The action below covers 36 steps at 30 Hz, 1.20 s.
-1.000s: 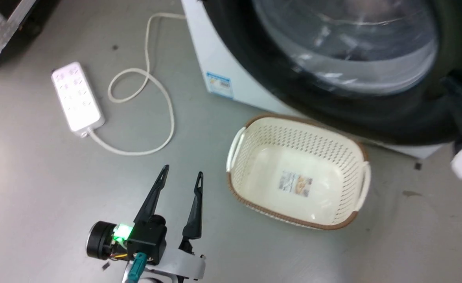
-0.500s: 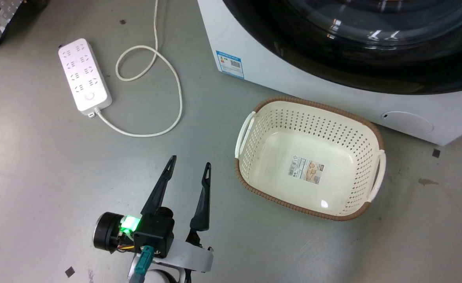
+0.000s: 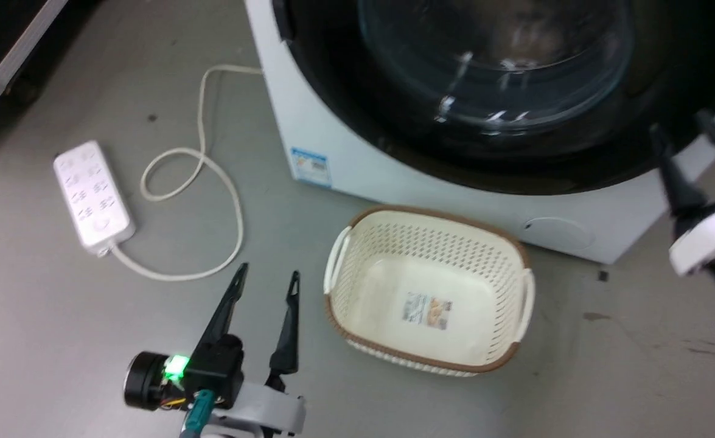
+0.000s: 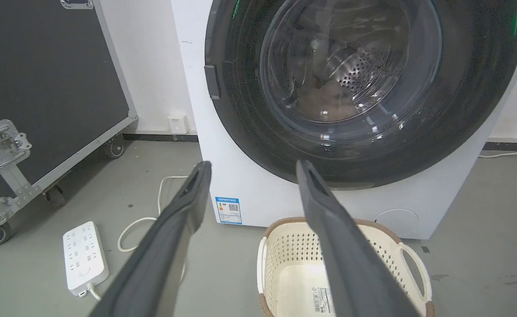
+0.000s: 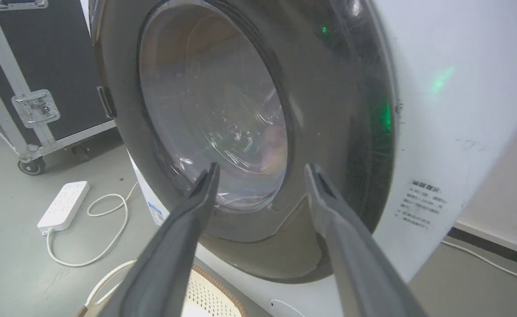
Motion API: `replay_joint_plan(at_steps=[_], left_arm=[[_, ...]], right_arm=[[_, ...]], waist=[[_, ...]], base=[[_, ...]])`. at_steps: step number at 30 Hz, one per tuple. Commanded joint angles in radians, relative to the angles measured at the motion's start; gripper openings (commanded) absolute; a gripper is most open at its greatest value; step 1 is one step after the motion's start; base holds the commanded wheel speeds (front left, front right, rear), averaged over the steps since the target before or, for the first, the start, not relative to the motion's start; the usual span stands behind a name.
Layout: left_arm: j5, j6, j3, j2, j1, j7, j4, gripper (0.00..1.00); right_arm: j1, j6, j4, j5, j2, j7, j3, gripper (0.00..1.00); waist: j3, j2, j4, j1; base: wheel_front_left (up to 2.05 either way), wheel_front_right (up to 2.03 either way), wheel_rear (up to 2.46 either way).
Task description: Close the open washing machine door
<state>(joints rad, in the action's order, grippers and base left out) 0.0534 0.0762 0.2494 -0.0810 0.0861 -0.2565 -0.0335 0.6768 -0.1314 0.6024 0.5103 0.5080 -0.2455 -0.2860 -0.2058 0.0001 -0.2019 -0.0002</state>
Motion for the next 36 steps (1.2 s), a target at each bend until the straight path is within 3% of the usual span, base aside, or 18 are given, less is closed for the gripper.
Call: replay_joint_plan(at_steps=[1,7,14,21,28,29,36], left_arm=[[0.006,-0.005,-0.010,-0.008,-0.014,-0.005,-0.004,1.00],[0.030,-0.024,-0.044,-0.013,-0.047,-0.005,-0.031,1.00],[0.055,-0.052,-0.069,-0.011,-0.076,-0.005,-0.077,1.00],[0.059,-0.063,-0.089,-0.006,-0.077,-0.005,-0.111,1.00],[0.049,-0.085,-0.097,-0.003,-0.071,-0.005,-0.108,1.00],[0.054,-0.079,-0.097,-0.003,-0.068,0.001,-0.111,0.00],[0.049,-0.079,-0.104,-0.002,-0.069,0.013,-0.104,0.00]], right_arm=[[-0.056,0.001,-0.051,-0.013,-0.012,-0.010,0.006,1.00],[-0.296,0.001,-0.271,-0.081,-0.108,-0.015,0.136,1.00],[-0.566,0.001,-0.503,-0.245,-0.288,-0.016,0.285,1.00],[-0.684,0.001,-0.557,-0.343,-0.393,-0.016,0.320,1.00],[-0.688,0.001,-0.555,-0.366,-0.417,-0.016,0.321,1.00],[-0.678,0.000,-0.554,-0.361,-0.414,-0.011,0.319,0.00],[-0.678,0.000,-0.556,-0.368,-0.416,0.001,0.317,0.00]], waist=[[0.059,-0.0001,0.063,0.0002],[0.127,-0.0001,0.138,0.0002],[0.163,-0.0001,0.197,0.0002],[0.163,-0.0001,0.221,0.0002],[0.158,-0.0001,0.227,0.0002],[0.158,-0.0001,0.227,0.0002],[0.160,-0.0001,0.226,0.0002]], base=[[0.00,0.00,0.00],[0.00,0.00,0.00],[0.00,0.00,0.00],[0.00,0.00,0.00],[0.00,0.00,0.00],[0.00,0.00,0.00],[0.00,0.00,0.00]])
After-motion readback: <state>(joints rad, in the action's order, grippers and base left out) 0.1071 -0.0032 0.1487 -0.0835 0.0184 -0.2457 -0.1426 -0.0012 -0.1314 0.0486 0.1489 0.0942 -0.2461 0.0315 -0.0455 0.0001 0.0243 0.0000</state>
